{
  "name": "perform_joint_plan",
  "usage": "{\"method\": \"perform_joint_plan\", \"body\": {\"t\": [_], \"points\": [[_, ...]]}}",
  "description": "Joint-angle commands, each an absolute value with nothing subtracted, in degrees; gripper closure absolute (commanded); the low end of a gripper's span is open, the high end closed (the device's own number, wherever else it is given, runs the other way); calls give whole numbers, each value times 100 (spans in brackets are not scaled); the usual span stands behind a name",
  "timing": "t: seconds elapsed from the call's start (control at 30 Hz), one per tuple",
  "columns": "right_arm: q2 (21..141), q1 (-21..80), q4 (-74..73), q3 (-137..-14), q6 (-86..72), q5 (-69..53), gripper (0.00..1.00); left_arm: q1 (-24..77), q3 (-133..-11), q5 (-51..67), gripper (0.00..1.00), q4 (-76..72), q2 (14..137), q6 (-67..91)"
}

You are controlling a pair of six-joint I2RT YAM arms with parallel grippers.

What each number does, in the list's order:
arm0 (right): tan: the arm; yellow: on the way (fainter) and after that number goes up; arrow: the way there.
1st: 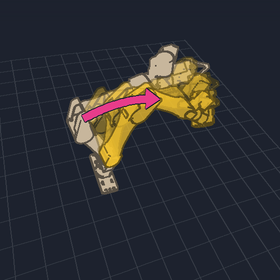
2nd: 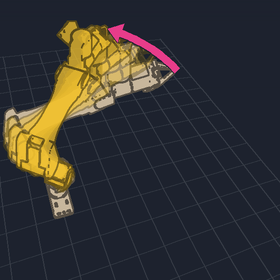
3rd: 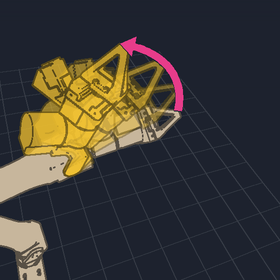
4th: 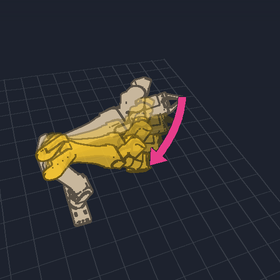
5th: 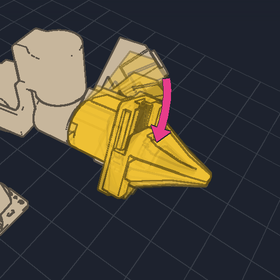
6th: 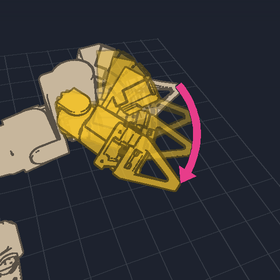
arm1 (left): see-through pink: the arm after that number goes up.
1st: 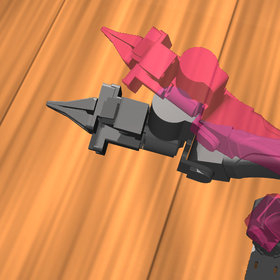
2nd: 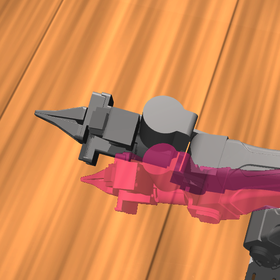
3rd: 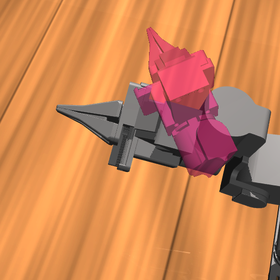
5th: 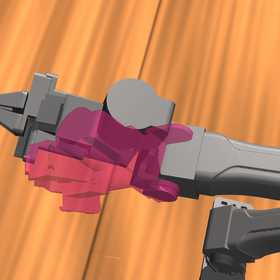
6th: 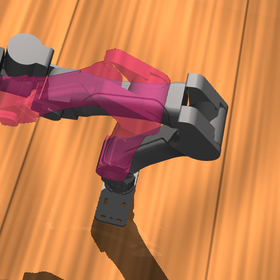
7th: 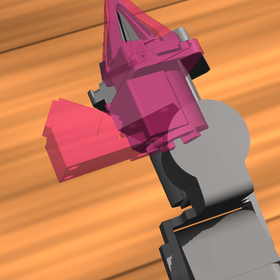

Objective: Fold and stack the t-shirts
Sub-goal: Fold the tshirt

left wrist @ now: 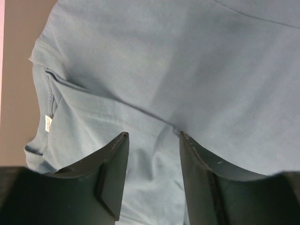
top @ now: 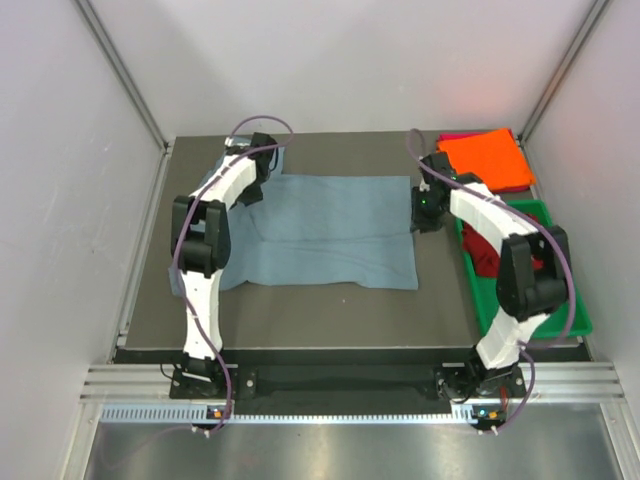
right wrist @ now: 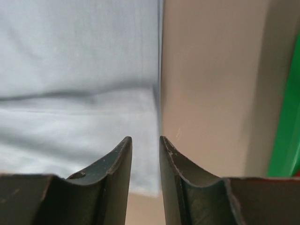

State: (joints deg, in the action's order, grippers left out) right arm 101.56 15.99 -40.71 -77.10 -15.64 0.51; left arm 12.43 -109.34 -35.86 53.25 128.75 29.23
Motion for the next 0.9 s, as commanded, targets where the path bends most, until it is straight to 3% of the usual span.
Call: {"method": "perform_joint_plan", "body": {"t": [0.0,0.2,0.27,0.37,0.43,0.6,0.73,0.87], "points": [[9107,1661,-4272,-7024,-3826,-156,69,1222,-10803,-3227,46,5511,12034,2918],[7744,2161,-3973,-5898,-5832,-63,69,959,-10038,-1882,49,5203,11233,2909],[7551,2485,-3876,-5749,-6081,165,73,827,-9888,-1636,50,5081,11075,2909],[7602,2689,-3964,-5608,-6415,422,87,686,-9459,-978,51,4984,10733,2918],[7646,2707,-3851,-5485,-6495,369,90,659,-9221,-669,52,4940,10583,2831],[7787,2777,-3472,-5186,-6381,605,97,239,-8236,-608,47,4535,9985,2821],[8164,2777,-3244,-5168,-6206,650,99,-728,-7762,306,58,4465,9721,3348],[8778,2690,-3076,-5421,-5670,782,100,-1169,-7340,-251,60,4588,9362,3551]]}}
